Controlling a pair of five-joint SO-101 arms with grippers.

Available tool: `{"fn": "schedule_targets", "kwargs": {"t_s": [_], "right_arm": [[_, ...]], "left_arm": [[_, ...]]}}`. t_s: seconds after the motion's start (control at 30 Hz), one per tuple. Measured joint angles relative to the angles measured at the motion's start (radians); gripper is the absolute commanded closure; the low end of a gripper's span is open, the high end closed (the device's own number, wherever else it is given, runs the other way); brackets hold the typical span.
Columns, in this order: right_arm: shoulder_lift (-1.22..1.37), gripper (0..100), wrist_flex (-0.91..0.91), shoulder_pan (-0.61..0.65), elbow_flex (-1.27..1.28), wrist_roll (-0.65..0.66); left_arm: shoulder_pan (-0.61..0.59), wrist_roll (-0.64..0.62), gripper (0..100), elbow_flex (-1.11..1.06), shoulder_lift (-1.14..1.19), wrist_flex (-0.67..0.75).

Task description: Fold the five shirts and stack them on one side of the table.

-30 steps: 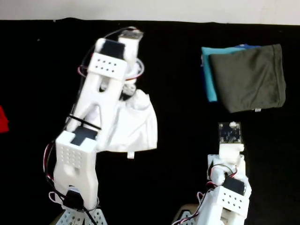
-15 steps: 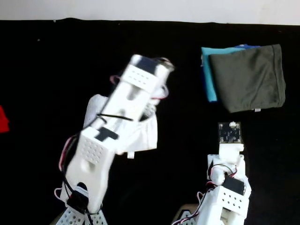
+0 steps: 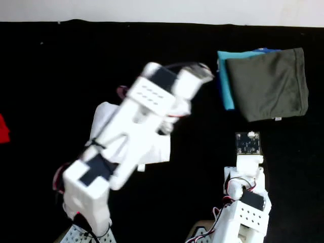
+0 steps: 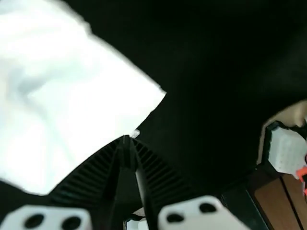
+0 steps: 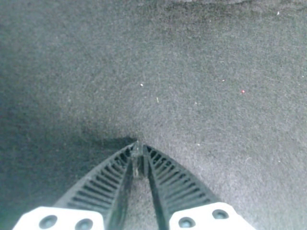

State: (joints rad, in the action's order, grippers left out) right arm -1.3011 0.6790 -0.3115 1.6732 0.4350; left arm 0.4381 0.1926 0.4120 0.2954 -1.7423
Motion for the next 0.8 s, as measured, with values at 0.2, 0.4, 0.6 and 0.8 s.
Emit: {"fn": "schedule_targets", "kwargs": {"t_s": [0.2,0.4,0.6,0.8], "right_arm": [[0.000,99.3,0.000,0.000,0.000,0.000],[0.000,99.3,0.000,0.000,0.000,0.000],[0.000,99.3,0.000,0.000,0.000,0.000],[0.000,99.3,0.000,0.000,0.000,0.000]], "left_arm": [[-0.226,0.035,99,-0.201,0.011,0.155],[-0.238,0.046,99,-0.264,0.074,0.304],[-0.129,-0.017,99,-0.304,0.133,0.322],[-0.026,-0.091,99,-0.315,0.095,0.290]]}}
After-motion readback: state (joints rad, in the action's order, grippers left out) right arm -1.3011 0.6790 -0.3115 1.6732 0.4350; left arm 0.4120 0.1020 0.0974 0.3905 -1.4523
